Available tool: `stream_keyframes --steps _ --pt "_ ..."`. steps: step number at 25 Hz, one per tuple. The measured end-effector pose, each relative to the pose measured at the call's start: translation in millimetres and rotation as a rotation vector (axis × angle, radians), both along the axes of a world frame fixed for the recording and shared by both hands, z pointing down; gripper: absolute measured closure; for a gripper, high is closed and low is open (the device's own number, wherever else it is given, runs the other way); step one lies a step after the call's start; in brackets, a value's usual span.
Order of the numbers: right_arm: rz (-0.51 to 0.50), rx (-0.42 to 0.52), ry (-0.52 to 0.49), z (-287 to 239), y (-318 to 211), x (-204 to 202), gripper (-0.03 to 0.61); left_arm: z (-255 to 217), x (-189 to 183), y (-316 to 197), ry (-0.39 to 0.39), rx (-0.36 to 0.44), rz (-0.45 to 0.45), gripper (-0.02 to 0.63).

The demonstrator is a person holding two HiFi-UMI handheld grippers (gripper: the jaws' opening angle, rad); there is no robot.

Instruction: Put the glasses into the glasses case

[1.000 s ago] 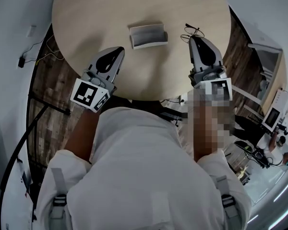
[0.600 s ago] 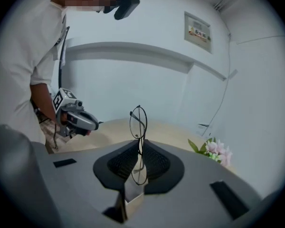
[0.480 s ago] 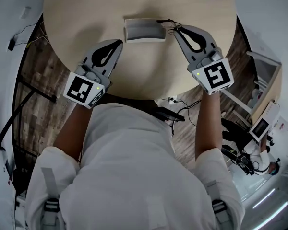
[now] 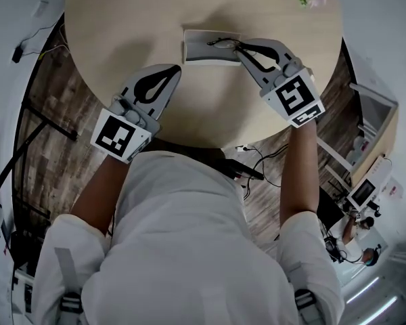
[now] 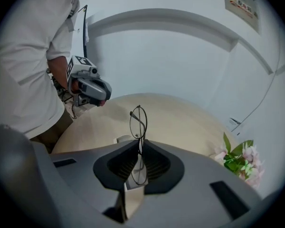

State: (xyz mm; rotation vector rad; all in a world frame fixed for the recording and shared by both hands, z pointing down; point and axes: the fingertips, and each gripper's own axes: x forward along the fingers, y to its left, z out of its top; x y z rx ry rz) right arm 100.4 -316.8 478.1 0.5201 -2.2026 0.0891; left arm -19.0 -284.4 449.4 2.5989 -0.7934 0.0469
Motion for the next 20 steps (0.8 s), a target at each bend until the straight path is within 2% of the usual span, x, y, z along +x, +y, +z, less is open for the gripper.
stream_keyframes --steps 7,10,14,20 --pt "-0.113 -0.14 0.093 42 9 -14 0.535 12 -14 9 -0.03 -0.035 -0.017 0.6" --pt "-0.131 -0.179 0.102 52 9 -18 0.535 13 -19 10 -0.025 -0.024 -0.027 0.6" --pt "-0.136 -0.219 0.104 62 7 -21 0.535 23 -23 17 -0.054 -0.079 -0.015 0.6" --pt "-0.156 -0.288 0.152 82 9 -26 0.535 23 -31 16 -0.051 -0.079 -0.025 0.6"
